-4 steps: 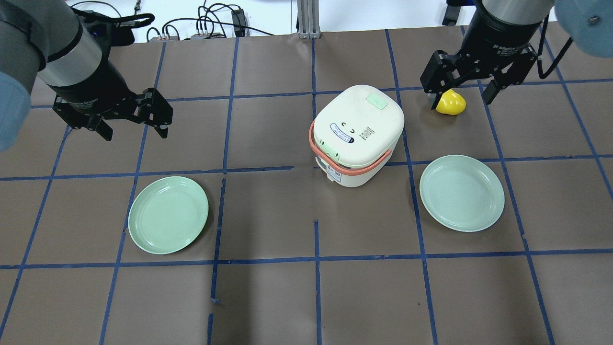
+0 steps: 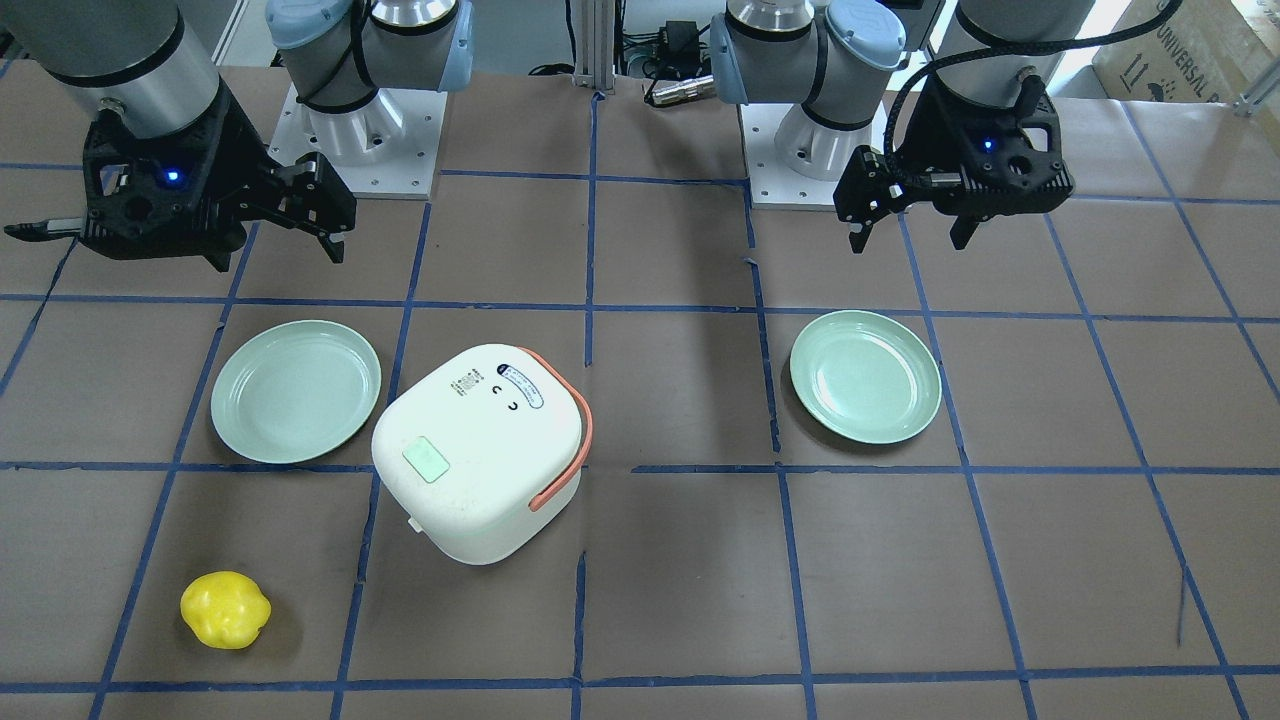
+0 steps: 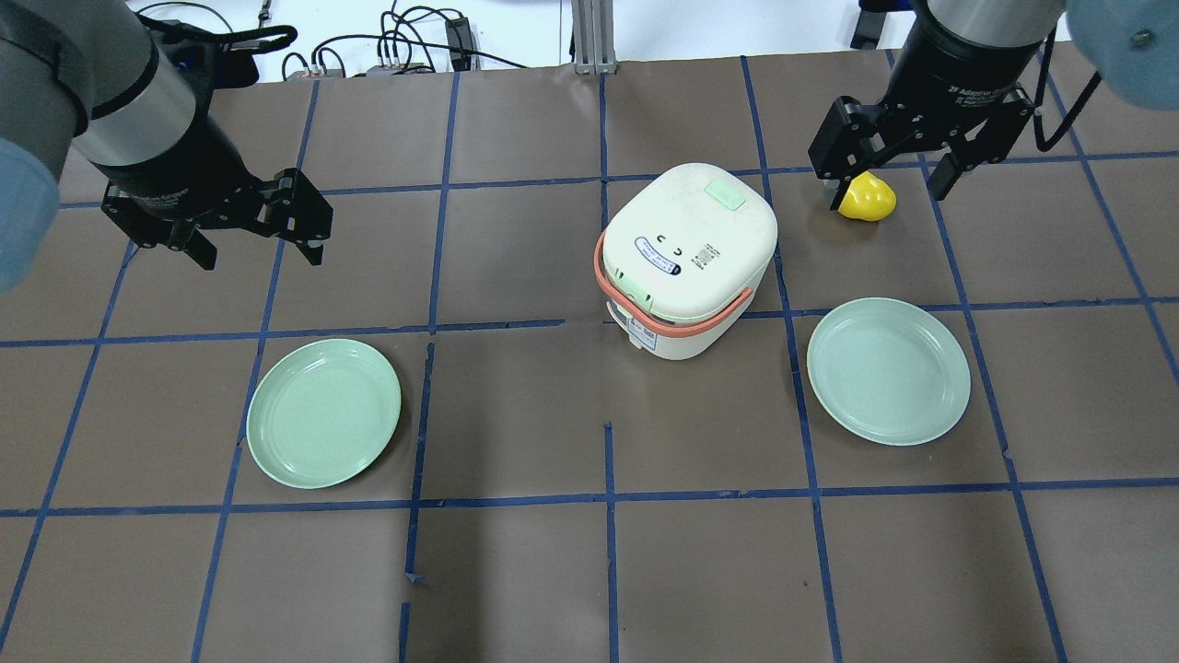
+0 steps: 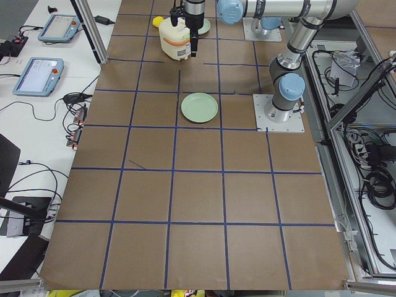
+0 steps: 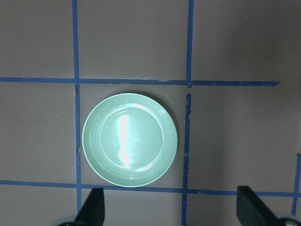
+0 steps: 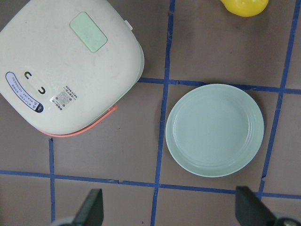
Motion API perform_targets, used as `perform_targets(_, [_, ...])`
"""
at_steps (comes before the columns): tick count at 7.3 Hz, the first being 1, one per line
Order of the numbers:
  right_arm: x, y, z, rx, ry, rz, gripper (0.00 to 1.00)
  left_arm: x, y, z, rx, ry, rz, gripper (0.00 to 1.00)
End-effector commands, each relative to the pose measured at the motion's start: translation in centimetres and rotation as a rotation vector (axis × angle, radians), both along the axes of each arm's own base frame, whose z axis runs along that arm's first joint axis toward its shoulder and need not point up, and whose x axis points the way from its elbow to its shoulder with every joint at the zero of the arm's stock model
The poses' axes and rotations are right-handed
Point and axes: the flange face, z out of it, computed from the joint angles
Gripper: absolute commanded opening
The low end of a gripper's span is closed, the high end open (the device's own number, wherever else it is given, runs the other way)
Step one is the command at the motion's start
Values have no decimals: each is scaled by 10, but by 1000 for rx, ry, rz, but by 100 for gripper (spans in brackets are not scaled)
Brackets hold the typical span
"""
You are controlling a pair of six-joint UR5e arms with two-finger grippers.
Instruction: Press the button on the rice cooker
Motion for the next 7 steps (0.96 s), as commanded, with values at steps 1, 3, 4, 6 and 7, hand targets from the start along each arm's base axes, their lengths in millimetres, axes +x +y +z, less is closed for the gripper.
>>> perform_targets(1, [0, 0, 1, -4, 2, 0, 89, 0, 0, 0, 0, 0, 0, 100])
perform_targets(3, [0, -10, 2, -60, -2, -15, 31, 0, 0, 0, 0, 0, 0, 100])
perform_targets(4, [1, -12, 1, -67, -9, -16, 8, 0, 0, 0, 1, 0, 0, 100])
perform_targets(6, [2, -20, -7, -59, -13, -13, 7, 0, 0, 0, 0, 0, 0, 100])
perform_targets(7, [6, -32, -22, -40, -45, -13, 7, 0, 0, 0, 0, 0, 0, 100])
